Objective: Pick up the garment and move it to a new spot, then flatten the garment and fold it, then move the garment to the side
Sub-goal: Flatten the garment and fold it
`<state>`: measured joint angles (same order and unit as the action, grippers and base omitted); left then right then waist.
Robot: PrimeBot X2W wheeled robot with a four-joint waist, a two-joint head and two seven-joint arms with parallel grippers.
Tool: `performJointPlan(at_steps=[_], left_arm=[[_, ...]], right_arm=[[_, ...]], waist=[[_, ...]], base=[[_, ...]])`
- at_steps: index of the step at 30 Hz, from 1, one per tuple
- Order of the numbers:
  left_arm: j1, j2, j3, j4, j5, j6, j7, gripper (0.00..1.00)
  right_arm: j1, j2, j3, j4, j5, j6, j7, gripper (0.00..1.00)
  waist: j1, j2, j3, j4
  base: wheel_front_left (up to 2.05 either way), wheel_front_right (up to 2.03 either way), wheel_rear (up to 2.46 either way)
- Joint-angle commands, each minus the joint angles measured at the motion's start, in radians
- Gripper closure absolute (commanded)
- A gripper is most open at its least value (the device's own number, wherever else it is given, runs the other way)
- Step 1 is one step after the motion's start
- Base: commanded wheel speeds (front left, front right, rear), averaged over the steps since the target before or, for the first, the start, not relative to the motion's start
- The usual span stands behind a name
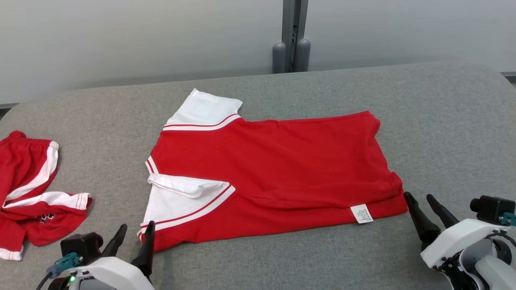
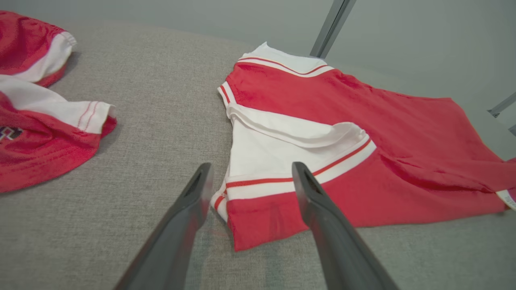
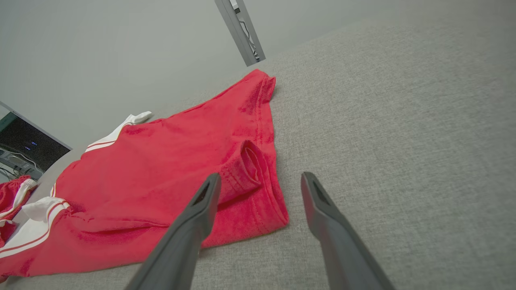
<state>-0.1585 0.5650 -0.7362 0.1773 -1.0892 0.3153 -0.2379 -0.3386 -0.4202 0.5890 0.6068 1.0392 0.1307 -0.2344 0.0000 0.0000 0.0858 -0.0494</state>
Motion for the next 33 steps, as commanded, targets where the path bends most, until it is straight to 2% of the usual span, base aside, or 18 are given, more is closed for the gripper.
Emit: performJointPlan(at_steps=[1,8,17,18,19,20,21,22,23,33], left_arm=[[-0.028,-0.004,-0.002,0.014,0.010,-0.010,0.000,0.00],[-0.079,-0.053,-0.042,0.136,0.006,-0.058,0.044,0.00],[-0.087,-0.078,-0.055,0.208,-0.054,-0.102,0.134,0.00],[-0.088,-0.080,-0.057,0.213,-0.059,-0.109,0.142,0.04],[-0.090,-0.082,-0.058,0.218,-0.061,-0.114,0.144,0.25],[-0.093,-0.086,-0.058,0.221,-0.062,-0.119,0.145,0.57],[-0.094,-0.088,-0.059,0.223,-0.065,-0.124,0.147,0.91],[-0.096,-0.090,-0.058,0.226,-0.065,-0.128,0.146,1.00],[-0.097,-0.090,-0.057,0.228,-0.066,-0.131,0.147,1.00],[-0.086,-0.068,-0.046,0.212,-0.070,-0.150,0.132,1.00]], right_arm=[[-0.016,0.001,0.006,0.013,0.000,0.000,0.007,0.00],[-0.074,0.024,0.074,0.091,0.023,0.000,0.062,0.00],[-0.101,0.023,0.138,0.107,0.077,0.000,0.068,0.00],[-0.103,0.023,0.146,0.105,0.082,0.000,0.069,0.00],[-0.105,0.022,0.153,0.104,0.086,0.000,0.067,0.00],[-0.107,0.020,0.160,0.103,0.090,0.000,0.067,0.18],[-0.110,0.019,0.168,0.102,0.094,0.000,0.066,0.53],[-0.113,0.018,0.176,0.100,0.099,0.000,0.064,0.71],[-0.116,0.017,0.183,0.098,0.105,0.000,0.063,1.00],[-0.118,-0.015,0.224,0.064,0.181,0.000,0.046,1.00]], waist=[[0.0000,0.0000,0.011,0.006],[0.0000,0.0000,0.032,0.018],[0.0000,0.0000,0.046,0.020],[0.0000,0.0000,0.047,0.019],[0.0000,0.0000,0.048,0.018],[0.0000,0.0000,0.049,0.018],[0.0000,0.0000,0.050,0.018],[0.0000,0.0000,0.050,0.017],[0.0000,0.0000,0.050,0.017],[0.0000,0.0000,0.019,0.023]], base=[[0.00,0.00,0.00],[0.00,0.00,0.00],[0.00,0.00,0.00],[0.00,0.00,0.00],[0.00,0.00,0.00],[0.00,0.00,0.00],[0.00,0.00,0.00],[0.00,0.00,0.00],[0.00,0.00,0.00],[0.00,0.00,0.00]])
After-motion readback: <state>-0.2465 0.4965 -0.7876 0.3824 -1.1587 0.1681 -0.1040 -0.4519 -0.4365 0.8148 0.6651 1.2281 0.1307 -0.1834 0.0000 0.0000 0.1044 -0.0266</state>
